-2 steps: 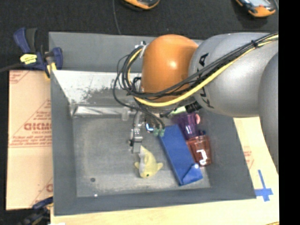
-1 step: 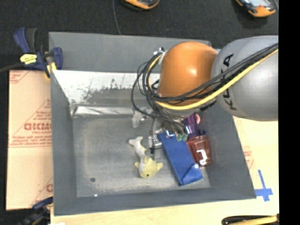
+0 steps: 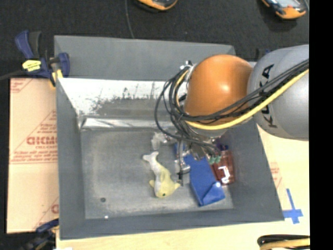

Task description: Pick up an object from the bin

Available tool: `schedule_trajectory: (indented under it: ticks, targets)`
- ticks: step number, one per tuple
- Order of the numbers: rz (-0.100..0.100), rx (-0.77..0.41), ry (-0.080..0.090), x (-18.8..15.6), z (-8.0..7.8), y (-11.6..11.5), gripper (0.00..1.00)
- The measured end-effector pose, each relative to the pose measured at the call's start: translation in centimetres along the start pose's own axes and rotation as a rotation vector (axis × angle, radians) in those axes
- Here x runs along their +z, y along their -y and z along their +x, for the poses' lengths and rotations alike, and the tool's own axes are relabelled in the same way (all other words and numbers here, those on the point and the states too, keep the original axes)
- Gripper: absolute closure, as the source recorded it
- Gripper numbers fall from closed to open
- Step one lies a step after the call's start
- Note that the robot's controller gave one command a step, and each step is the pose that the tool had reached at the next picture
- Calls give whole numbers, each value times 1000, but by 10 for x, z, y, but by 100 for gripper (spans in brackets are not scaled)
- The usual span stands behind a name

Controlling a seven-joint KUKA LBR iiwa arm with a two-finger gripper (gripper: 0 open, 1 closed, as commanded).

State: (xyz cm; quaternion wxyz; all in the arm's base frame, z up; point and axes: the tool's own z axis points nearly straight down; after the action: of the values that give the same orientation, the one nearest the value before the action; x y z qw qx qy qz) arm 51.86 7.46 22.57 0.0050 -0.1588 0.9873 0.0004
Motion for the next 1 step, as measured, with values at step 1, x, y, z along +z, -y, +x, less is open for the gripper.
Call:
schedule_trajectory:
  ticks: [1]
  targets:
    - [1, 294, 3, 28, 22, 26, 0]
